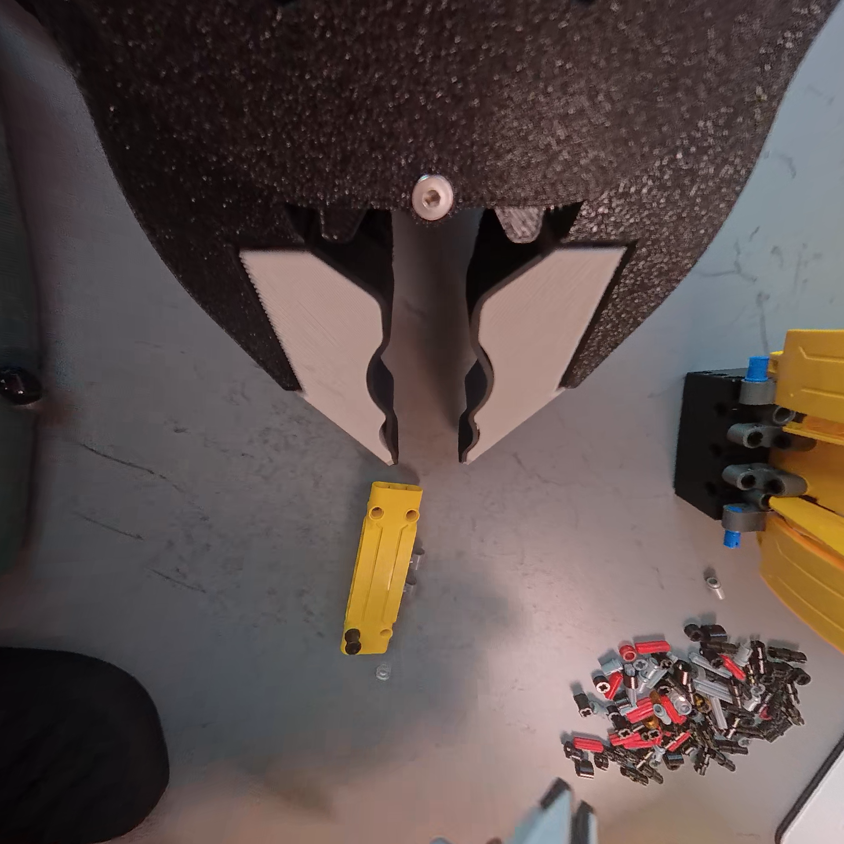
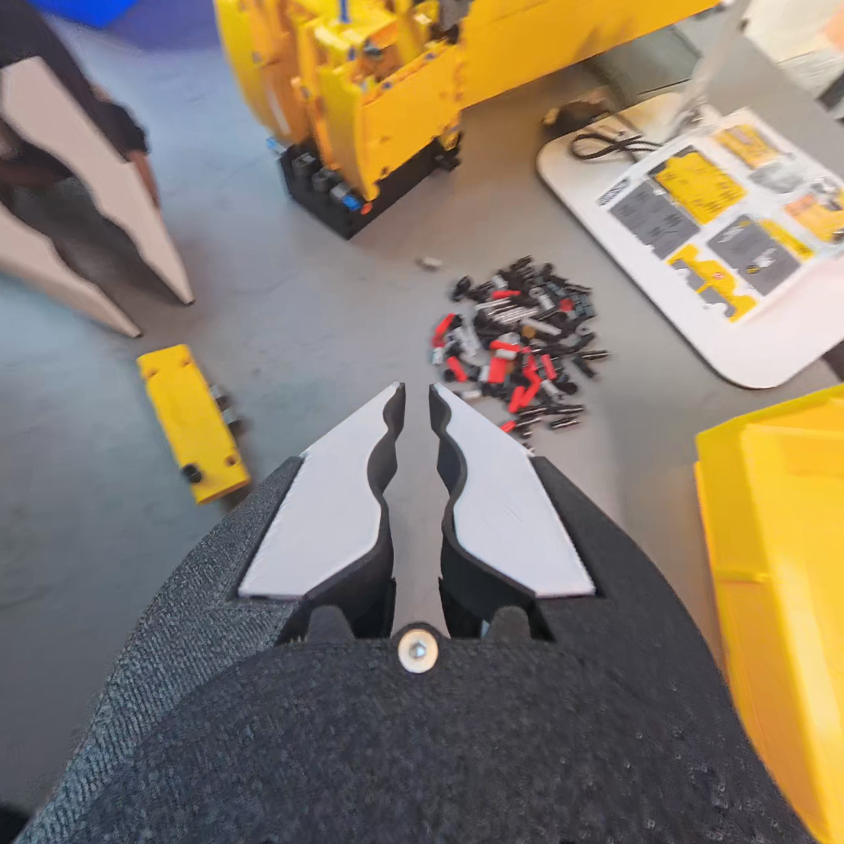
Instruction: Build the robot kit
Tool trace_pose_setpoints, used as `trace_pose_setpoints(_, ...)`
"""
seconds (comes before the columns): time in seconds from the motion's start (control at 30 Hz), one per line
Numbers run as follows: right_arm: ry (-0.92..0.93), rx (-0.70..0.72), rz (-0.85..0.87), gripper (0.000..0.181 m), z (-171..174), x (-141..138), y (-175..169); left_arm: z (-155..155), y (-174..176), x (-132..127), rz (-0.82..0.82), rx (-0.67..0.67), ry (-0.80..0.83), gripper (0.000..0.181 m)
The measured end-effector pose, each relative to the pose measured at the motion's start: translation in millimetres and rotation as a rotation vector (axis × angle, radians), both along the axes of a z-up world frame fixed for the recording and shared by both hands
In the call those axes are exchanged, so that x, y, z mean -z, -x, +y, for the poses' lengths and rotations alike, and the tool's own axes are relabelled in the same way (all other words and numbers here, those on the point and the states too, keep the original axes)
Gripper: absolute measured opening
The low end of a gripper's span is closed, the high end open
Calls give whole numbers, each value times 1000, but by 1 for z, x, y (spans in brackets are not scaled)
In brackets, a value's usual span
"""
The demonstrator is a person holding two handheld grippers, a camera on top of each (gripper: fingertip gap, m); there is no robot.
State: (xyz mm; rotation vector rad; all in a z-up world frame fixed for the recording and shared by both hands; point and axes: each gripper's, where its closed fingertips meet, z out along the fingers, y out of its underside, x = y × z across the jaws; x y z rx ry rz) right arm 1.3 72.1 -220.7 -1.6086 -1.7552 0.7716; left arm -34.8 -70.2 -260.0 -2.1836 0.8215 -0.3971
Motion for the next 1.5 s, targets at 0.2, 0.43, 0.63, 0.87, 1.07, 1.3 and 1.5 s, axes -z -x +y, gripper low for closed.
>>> trace_pose_setpoints(0.2, -54, 118, -58, 1, 55, 26, 35, 10, 13, -13, -19, -72, -75, 24)
trace_pose_setpoints(0.43, -70, 57, -121, 0, 45, 39, 31, 17, 25, -17, -58, -124, -96, 24)
trace_pose_setpoints(0.63, -1, 22, -132, 6, 37, 36, 23, 17, 24, -14, -50, -119, -89, 24)
trace_pose_setpoints(0.87, -4, 66, -102, 1, 53, 34, 33, 17, 24, -13, -43, -120, -87, 24)
trace_pose_setpoints(1.07, -44, 7, -126, 0, 44, 40, 34, 17, 25, -13, -51, -121, -84, 24)
trace_pose_setpoints(1.3, 6, -17, -125, 7, 39, 36, 25, 17, 24, -13, -50, -117, -81, 24)
trace_pose_setpoints(1.5, 4, 57, -98, 0, 56, 28, 21, 17, 24, -12, -49, -119, -79, 24)
